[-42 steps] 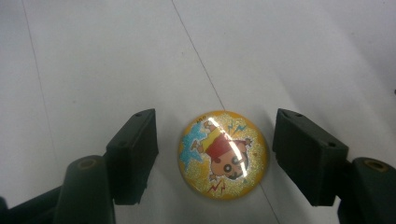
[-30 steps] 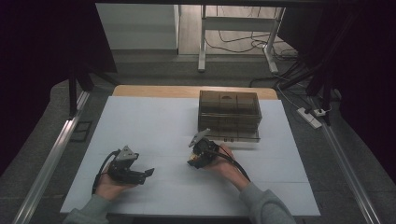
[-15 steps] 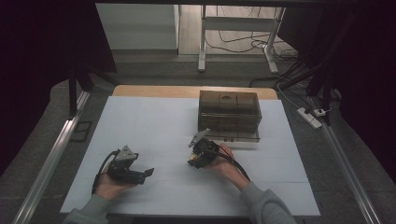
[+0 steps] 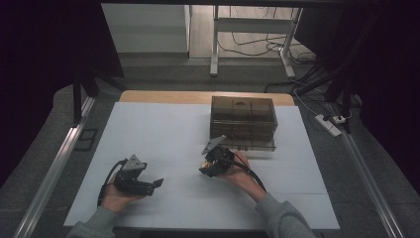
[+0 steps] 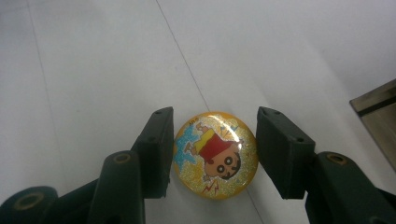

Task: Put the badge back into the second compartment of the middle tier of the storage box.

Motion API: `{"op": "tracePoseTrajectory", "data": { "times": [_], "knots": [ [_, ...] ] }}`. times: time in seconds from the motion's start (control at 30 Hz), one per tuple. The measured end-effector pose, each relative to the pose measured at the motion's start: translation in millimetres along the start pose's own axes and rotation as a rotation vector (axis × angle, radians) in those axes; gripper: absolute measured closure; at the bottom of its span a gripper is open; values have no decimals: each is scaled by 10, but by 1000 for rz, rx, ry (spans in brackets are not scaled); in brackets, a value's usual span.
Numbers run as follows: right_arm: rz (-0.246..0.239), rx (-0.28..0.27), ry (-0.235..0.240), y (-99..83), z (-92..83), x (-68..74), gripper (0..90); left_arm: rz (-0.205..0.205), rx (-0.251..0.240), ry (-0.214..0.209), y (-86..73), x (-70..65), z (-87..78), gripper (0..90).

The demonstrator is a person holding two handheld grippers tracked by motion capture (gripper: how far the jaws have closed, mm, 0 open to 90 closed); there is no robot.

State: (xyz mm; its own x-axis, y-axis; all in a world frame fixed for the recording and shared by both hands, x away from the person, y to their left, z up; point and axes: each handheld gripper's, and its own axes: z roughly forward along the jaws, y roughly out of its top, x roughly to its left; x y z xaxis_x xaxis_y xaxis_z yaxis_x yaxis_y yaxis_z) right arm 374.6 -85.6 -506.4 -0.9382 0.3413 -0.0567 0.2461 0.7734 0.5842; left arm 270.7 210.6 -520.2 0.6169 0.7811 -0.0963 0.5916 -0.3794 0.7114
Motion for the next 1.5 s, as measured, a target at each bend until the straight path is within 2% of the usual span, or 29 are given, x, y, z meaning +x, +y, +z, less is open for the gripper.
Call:
{"op": "tracePoseTrajectory", "data": {
  "times": [0.33,0.6,0.97,1.5],
  "knots": [
    [11,-52,-15,22,-107,-3,475,-1,0,2,-1,0,5,122],
    [25,-102,1,40,-186,-19,475,-2,2,2,-2,0,10,122],
    [18,-142,-18,90,-307,1,475,1,5,3,0,-4,13,122],
    [43,-219,-33,97,-485,-58,475,3,6,5,-2,-2,11,122]
  ]
}}
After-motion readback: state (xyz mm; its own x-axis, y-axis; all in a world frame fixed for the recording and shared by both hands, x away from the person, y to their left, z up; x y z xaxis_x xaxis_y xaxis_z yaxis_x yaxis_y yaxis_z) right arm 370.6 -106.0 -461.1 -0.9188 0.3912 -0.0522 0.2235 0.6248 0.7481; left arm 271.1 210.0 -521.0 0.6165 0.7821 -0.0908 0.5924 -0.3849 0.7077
